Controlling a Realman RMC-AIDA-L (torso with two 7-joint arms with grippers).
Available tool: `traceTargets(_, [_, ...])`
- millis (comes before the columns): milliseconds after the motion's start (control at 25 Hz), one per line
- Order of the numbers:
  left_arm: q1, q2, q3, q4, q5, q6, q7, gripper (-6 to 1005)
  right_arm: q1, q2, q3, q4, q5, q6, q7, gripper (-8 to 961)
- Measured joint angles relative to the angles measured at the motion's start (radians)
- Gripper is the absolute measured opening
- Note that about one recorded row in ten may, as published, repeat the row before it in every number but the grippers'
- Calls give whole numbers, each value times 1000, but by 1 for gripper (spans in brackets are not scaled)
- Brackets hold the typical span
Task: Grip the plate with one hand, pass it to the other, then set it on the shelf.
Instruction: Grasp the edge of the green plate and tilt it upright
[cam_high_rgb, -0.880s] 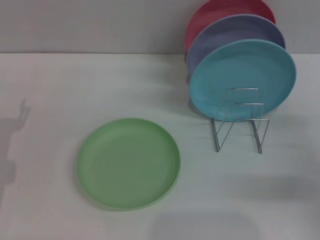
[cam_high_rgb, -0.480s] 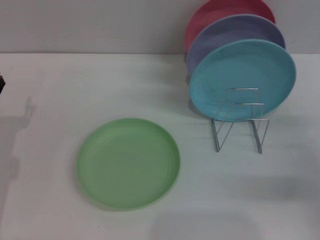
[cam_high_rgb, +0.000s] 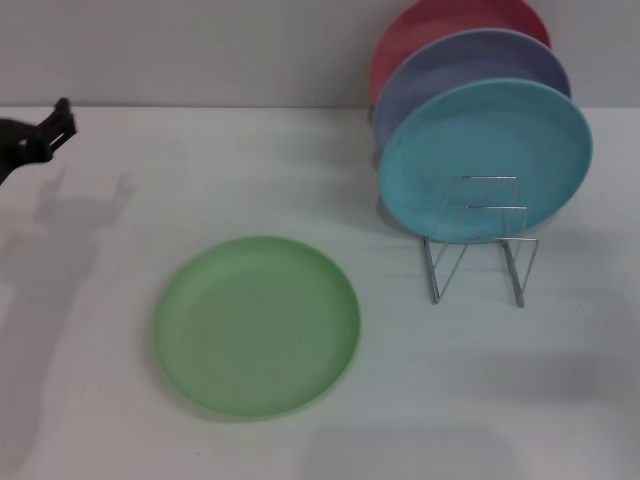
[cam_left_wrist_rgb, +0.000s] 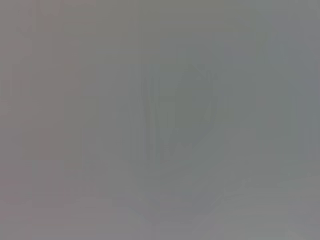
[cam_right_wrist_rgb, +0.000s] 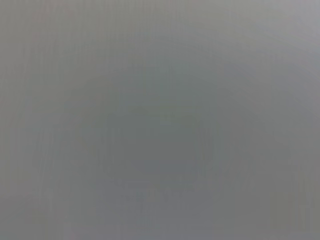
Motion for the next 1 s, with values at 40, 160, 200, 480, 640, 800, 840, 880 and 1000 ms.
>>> traceTargets(40, [9, -3, -19, -129, 21, -191, 3, 863, 1, 0, 0, -1, 0, 0, 0, 784])
traceTargets(160, [-19, -22, -74, -294, 20, -542, 23, 863, 2, 0, 0, -3, 0, 1, 0, 784])
traceTargets(200, [-44, -49, -112, -361, 16, -730, 46, 863, 3, 0, 0, -4, 0, 4, 0, 784])
traceTargets(480, [-131, -60, -160, -417, -74, -1025, 78, 864, 5, 0, 0, -4, 0, 28, 0, 784])
traceTargets(640, [-192, -62, -198, -392, -188, -1169, 152, 864, 5, -1, 0, -3, 0, 38, 0, 785])
traceTargets(800, [-202, -64, -193, -370, -203, -1202, 166, 864, -1, -1, 0, 1, 0, 38, 0, 785])
traceTargets(840, [-204, -64, -193, -357, -203, -1210, 166, 864, -3, -1, 0, 1, 0, 38, 0, 785])
traceTargets(880, [-207, -64, -193, -345, -206, -1218, 166, 864, -3, -1, 0, 1, 0, 38, 0, 785])
traceTargets(1000, [-216, -64, -193, -315, -209, -1245, 166, 864, -3, -2, 0, 1, 1, 39, 0, 785])
